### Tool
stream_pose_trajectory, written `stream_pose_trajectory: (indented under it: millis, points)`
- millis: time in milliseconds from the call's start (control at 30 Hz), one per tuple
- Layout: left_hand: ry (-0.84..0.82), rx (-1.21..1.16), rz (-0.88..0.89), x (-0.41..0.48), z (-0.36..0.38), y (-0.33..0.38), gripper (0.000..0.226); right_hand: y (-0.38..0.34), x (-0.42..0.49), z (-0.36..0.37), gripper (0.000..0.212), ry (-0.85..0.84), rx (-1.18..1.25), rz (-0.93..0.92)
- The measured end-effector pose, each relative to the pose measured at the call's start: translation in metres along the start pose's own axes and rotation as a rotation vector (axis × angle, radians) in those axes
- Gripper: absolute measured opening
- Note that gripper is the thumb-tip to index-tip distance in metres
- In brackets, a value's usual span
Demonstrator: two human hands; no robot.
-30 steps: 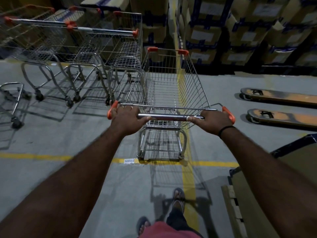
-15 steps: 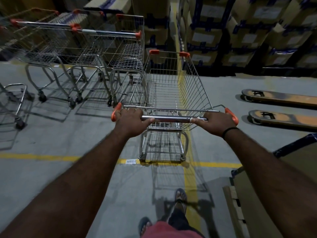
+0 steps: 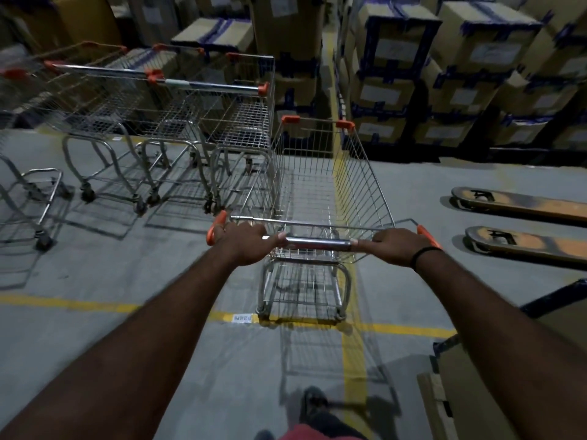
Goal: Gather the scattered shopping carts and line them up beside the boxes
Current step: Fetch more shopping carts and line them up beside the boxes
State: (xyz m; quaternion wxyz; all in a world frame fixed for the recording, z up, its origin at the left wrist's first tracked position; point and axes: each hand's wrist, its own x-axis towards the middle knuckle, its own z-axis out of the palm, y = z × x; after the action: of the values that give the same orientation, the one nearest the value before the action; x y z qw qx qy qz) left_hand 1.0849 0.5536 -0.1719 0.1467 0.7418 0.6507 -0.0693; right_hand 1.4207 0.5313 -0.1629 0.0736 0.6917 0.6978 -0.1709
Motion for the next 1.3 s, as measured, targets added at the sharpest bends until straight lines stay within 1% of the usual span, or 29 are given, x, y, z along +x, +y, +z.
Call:
stream_pose_trajectory:
  millis: [33, 100, 200, 267, 400, 467, 600, 733, 867, 1000, 1100, 1167, 1300]
  points:
    - [-0.026, -0.017, -0.002, 0.002, -0.005, 0.002, 0.101, -0.003, 0.005, -0.004, 0.095, -0.016, 0.059, -0.026]
    - [-0.016, -0.089, 0.011, 0.007, -0.015, 0.008, 0.084, -0.014, 0.018, -0.013, 0.085, 0.028, 0.122, -0.089]
    - [0.097, -0.213, 0.034, 0.015, -0.028, 0.016, 0.063, -0.036, 0.034, -0.03, 0.068, 0.116, 0.14, -0.142]
    - [0.148, -0.259, 0.034, 0.023, -0.037, 0.02, 0.062, -0.05, 0.047, -0.042, 0.065, 0.125, 0.158, -0.177]
    - [0.178, -0.307, 0.006, 0.035, -0.058, 0.018, 0.064, -0.078, 0.075, -0.064, 0.062, 0.115, 0.189, -0.254]
    - [0.198, -0.347, -0.009, 0.038, -0.068, 0.014, 0.066, -0.096, 0.086, -0.075, 0.059, 0.112, 0.192, -0.291]
    - [0.234, -0.356, -0.044, 0.046, -0.084, -0.006, 0.066, -0.137, 0.105, -0.091, 0.055, 0.123, 0.19, -0.391]
    - [0.274, -0.352, -0.094, 0.058, -0.1, -0.045, 0.06, -0.181, 0.126, -0.105, 0.053, 0.132, 0.179, -0.477]
    - [0.308, -0.361, -0.106, 0.07, -0.116, -0.094, 0.059, -0.234, 0.154, -0.115, 0.048, 0.143, 0.159, -0.516]
    - [0.324, -0.365, -0.1, 0.095, -0.136, -0.158, 0.053, -0.294, 0.19, -0.122, 0.05, 0.173, 0.16, -0.519]
    - [0.329, -0.335, -0.057, 0.119, -0.154, -0.21, 0.054, -0.34, 0.218, -0.126, 0.052, 0.211, 0.207, -0.493]
    - [0.33, -0.337, -0.028, 0.133, -0.168, -0.244, 0.054, -0.371, 0.237, -0.129, 0.05, 0.213, 0.223, -0.469]
    - [0.31, -0.32, 0.009, 0.16, -0.194, -0.304, 0.061, -0.425, 0.269, -0.137, 0.052, 0.228, 0.229, -0.436]
